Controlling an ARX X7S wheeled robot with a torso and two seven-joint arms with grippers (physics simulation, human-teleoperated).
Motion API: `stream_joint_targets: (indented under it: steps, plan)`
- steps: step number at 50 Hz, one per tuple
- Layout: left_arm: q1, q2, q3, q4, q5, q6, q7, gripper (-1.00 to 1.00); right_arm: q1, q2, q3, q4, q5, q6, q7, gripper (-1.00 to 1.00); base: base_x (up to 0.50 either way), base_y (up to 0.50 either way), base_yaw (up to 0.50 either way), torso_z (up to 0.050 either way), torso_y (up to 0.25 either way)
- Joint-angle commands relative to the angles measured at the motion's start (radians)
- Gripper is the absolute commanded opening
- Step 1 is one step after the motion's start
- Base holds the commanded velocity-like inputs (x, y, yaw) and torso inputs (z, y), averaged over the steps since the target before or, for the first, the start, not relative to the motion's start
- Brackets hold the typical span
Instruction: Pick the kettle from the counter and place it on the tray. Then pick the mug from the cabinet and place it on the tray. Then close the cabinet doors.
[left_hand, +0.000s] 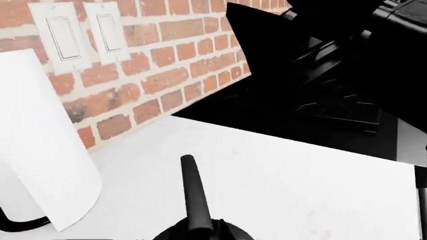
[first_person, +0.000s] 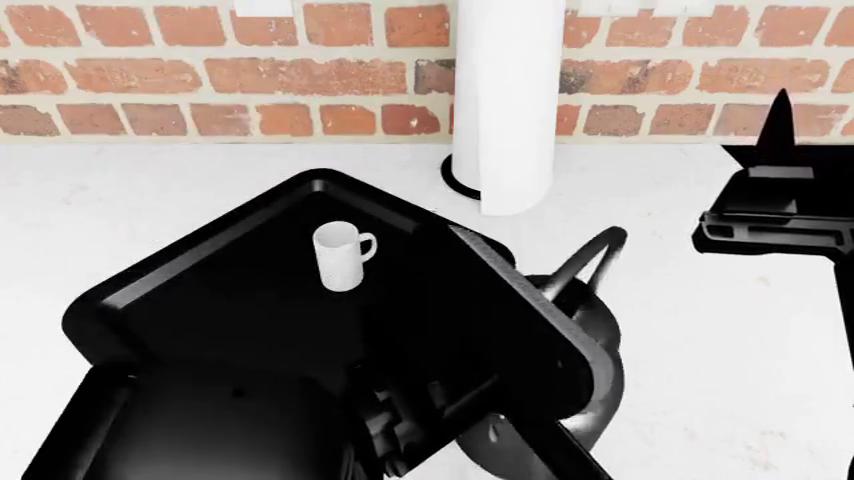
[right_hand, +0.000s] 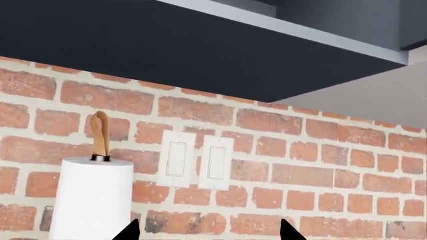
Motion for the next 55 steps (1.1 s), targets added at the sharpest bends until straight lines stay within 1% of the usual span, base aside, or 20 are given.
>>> stream_joint_targets:
  steps: [1, 10, 18, 23, 26, 30, 34, 41, 46, 55]
  plan:
    - [-0.09, 0.02, -0.08, -0.015, -0.117, 0.081, -0.116, -1.0, -0.035, 0.009, 0.015, 0.0, -0.01, -0.024, -0.006, 1.0, 0.0, 0.0, 0.0, 0.0, 0.0]
    - [-0.122, 0.007, -0.074, -0.026, -0.122, 0.098, -0.129, -1.0, -0.061, 0.02, 0.031, 0.001, -0.014, -0.042, -0.008, 1.0, 0.0, 0.0, 0.0, 0.0, 0.0]
    - [-0.158, -0.002, -0.075, -0.028, -0.161, 0.117, -0.162, -1.0, -0.072, 0.017, 0.032, 0.005, -0.024, -0.049, -0.013, 1.0, 0.0, 0.0, 0.0, 0.0, 0.001]
    - [-0.231, -0.013, -0.098, -0.045, -0.209, 0.141, -0.202, -1.0, -0.074, 0.019, 0.035, 0.003, -0.022, -0.051, -0.012, 1.0, 0.0, 0.0, 0.0, 0.0, 0.0]
    - [-0.298, -0.026, -0.121, -0.066, -0.239, 0.156, -0.226, -1.0, -0.077, 0.022, 0.038, 0.002, -0.02, -0.053, -0.011, 1.0, 0.0, 0.0, 0.0, 0.0, 0.0]
    - [-0.362, -0.047, -0.142, -0.091, -0.256, 0.167, -0.238, -1.0, -0.083, 0.023, 0.041, 0.003, -0.023, -0.057, -0.012, 1.0, 0.0, 0.0, 0.0, 0.0, 0.0]
    - [-0.412, -0.078, -0.168, -0.116, -0.248, 0.172, -0.234, -1.0, -0.085, 0.025, 0.044, 0.002, -0.021, -0.059, -0.011, 1.0, 0.0, 0.0, 0.0, 0.0, 0.0]
    - [-0.452, -0.139, -0.212, -0.144, -0.232, 0.177, -0.211, -1.0, -0.078, 0.021, 0.039, 0.002, -0.02, -0.053, -0.009, 1.0, 0.0, 0.0, 0.0, 0.001, 0.001]
    - [-0.467, -0.195, -0.245, -0.15, -0.239, 0.176, -0.208, -1.0, -0.072, 0.015, 0.036, 0.005, -0.019, -0.05, -0.009, 1.0, 0.0, 0.0, 0.0, 0.0, 0.0]
    - [-0.448, -0.297, -0.301, -0.144, -0.218, 0.166, -0.178, -1.0, -0.045, -0.003, 0.016, 0.004, -0.018, -0.03, -0.003, 1.0, 0.0, 0.0, 0.0, 0.0, 0.0]
